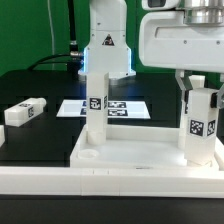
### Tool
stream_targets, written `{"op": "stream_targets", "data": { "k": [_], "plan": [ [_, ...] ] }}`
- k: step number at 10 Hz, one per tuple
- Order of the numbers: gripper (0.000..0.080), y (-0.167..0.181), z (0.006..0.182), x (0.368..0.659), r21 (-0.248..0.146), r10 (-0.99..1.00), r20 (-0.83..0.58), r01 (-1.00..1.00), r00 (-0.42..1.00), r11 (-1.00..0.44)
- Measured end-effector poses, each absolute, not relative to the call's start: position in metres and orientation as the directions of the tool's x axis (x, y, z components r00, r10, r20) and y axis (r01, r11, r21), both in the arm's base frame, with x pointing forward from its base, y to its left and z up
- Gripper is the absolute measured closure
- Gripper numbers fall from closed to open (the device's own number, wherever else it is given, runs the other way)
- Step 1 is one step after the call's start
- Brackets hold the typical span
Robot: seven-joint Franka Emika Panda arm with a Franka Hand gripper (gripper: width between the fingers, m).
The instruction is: Assemble desk
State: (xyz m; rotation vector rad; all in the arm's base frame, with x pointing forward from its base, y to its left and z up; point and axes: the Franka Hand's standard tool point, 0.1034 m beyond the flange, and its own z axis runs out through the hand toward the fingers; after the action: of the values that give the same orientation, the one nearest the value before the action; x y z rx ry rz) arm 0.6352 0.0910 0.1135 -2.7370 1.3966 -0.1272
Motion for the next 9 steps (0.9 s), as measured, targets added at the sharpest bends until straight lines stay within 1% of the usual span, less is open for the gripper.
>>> {"op": "stream_targets", "data": {
  "k": [2,3,4,5,6,7,8,9],
  "plan": [
    [0.0509,0.0908,0.1138,0.6352,-0.099,-0.865,0.032,-0.860,0.500,-0.501],
    [0.0509,0.0908,0.1138,0.6349,-0.099,-0.906,0.021,-0.901,0.423,-0.423],
    [0.0509,0.0907,0.1138,0.6350,-0.100,-0.915,0.020,-0.910,0.402,-0.402],
    [0.0509,0.0907,0.1137,0.6352,-0.100,-0.905,0.023,-0.900,0.424,-0.424],
    [0.0337,0.0908,0.1136,0.6351,-0.099,-0.892,0.026,-0.887,0.452,-0.452],
    [0.0337,0.0915,0.1136,0.6349,-0.098,-0.874,0.030,-0.869,0.485,-0.485],
    [0.0184,0.0922,0.1135,0.6347,-0.091,-0.828,0.042,-0.823,0.559,-0.560],
    [0.0159,0.0924,0.1133,0.6346,-0.079,-0.752,0.060,-0.748,0.656,-0.659]
  ]
}}
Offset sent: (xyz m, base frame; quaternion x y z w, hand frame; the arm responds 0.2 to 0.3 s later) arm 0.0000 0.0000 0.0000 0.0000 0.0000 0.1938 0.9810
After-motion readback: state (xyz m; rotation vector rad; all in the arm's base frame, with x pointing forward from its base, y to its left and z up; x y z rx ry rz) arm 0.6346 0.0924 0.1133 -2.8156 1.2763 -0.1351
